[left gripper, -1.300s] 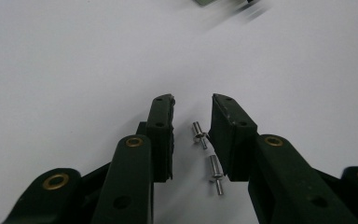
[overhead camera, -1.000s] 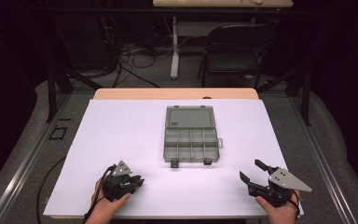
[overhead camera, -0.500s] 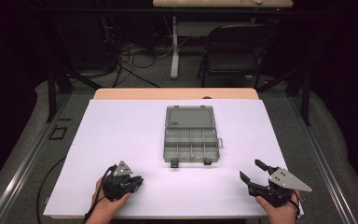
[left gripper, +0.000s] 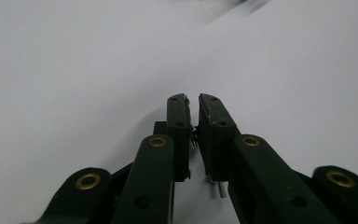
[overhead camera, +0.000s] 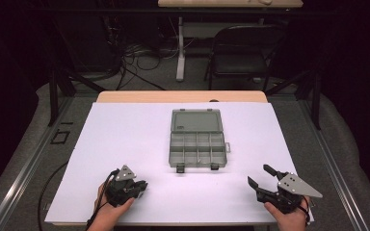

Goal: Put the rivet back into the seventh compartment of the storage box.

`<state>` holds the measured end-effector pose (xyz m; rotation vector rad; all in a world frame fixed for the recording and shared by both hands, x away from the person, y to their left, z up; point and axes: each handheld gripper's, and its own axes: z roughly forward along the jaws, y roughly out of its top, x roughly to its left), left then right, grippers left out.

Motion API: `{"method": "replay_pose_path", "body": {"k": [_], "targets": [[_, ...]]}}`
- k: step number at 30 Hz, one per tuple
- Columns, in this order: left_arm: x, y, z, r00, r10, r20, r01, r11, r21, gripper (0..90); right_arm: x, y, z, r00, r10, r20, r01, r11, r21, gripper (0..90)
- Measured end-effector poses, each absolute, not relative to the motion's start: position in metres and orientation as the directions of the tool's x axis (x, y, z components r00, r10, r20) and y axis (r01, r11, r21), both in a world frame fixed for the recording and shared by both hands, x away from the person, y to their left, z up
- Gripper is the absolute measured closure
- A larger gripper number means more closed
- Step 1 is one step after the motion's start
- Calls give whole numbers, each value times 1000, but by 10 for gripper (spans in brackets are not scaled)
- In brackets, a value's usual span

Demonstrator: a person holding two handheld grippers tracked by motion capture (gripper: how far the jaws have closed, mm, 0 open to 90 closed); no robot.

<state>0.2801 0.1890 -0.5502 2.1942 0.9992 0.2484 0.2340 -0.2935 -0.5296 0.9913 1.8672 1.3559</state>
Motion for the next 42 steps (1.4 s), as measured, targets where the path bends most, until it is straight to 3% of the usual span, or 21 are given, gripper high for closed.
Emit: {"method": "replay_pose_path", "body": {"k": [27, 42], "targets": [[276, 207, -493, 663, 738, -127, 488, -297, 821, 827, 234, -292, -530, -523, 850, -57, 215, 196, 957, 283], [287, 174, -468, 717, 688, -114, 430, -308, 849, 827, 234, -293, -530, -527, 848, -62, 207, 198, 958, 283]]}}
